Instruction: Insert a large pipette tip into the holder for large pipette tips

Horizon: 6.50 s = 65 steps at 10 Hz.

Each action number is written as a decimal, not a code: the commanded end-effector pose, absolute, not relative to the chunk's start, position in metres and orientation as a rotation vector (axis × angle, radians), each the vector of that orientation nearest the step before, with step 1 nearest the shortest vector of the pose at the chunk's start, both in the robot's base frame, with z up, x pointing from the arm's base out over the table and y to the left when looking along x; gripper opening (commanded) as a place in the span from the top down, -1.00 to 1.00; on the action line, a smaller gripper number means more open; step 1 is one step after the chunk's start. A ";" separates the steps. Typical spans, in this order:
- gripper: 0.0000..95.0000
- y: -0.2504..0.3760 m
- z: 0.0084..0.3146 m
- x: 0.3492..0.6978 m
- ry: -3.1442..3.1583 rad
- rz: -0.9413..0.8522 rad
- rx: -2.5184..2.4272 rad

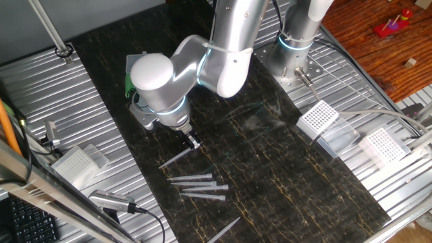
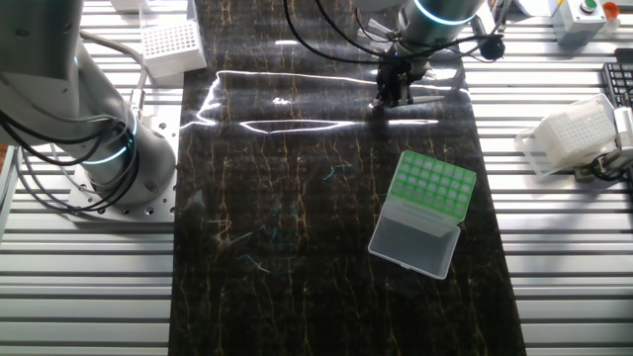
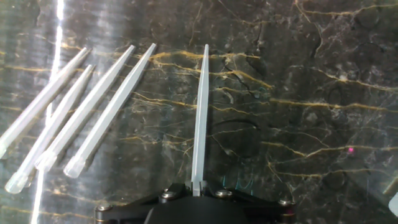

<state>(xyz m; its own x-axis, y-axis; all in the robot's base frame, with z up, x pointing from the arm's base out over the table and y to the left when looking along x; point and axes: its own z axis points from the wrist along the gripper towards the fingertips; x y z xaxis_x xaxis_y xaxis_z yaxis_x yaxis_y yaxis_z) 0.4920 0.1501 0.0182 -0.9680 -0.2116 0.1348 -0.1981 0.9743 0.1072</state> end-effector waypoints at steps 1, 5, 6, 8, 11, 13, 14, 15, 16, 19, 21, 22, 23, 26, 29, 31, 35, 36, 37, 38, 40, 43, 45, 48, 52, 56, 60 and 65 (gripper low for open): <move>1.00 0.151 0.017 0.493 -2.980 -0.140 0.307; 0.60 0.154 0.021 0.498 -2.984 -0.156 0.307; 0.60 0.155 0.021 0.498 -2.990 -0.156 0.306; 0.60 0.154 0.020 0.497 -2.993 -0.152 0.307; 0.60 0.151 0.016 0.493 -2.999 -0.149 0.319; 0.60 0.148 0.013 0.490 -3.008 -0.148 0.322; 1.00 0.147 0.012 0.488 -3.009 -0.145 0.325; 1.00 0.146 0.011 0.488 -3.013 -0.144 0.323; 1.00 0.146 0.011 0.488 -3.016 -0.145 0.310; 1.00 0.146 0.011 0.488 -3.021 -0.142 0.292; 1.00 0.147 0.012 0.489 -3.023 -0.147 0.278; 1.00 0.148 0.016 0.493 -3.025 -0.155 0.274; 1.00 0.150 0.022 0.501 -3.026 -0.152 0.263; 1.00 0.150 0.037 0.521 -3.030 -0.147 0.255; 1.00 0.134 0.043 0.535 -3.035 -0.149 0.296; 1.00 0.125 0.046 0.542 -3.038 -0.148 0.301; 1.00 0.113 0.053 0.552 -3.040 -0.138 0.272; 1.00 0.111 0.056 0.555 -3.041 -0.138 0.259; 1.00 0.107 0.058 0.557 -3.041 -0.144 0.266; 1.00 0.104 0.058 0.558 -3.040 -0.145 0.269; 1.00 0.100 0.059 0.559 -3.041 -0.144 0.262; 1.00 0.101 0.059 0.559 -3.043 -0.140 0.261; 1.00 0.101 0.059 0.559 -3.045 -0.138 0.266; 1.00 0.101 0.059 0.559 -3.049 -0.139 0.272; 1.00 0.101 0.059 0.559 -3.056 -0.135 0.232; 1.00 0.101 0.059 0.559 -3.052 -0.135 0.233; 1.00 0.101 0.059 0.559 -3.037 -0.134 0.231; 1.00 0.101 0.059 0.559 -3.065 -0.130 0.215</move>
<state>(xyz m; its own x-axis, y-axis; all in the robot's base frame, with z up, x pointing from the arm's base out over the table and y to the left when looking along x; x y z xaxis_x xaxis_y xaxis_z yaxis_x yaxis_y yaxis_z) 0.5616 0.1011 0.0576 -0.9817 -0.1731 0.0794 -0.1654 0.9816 0.0953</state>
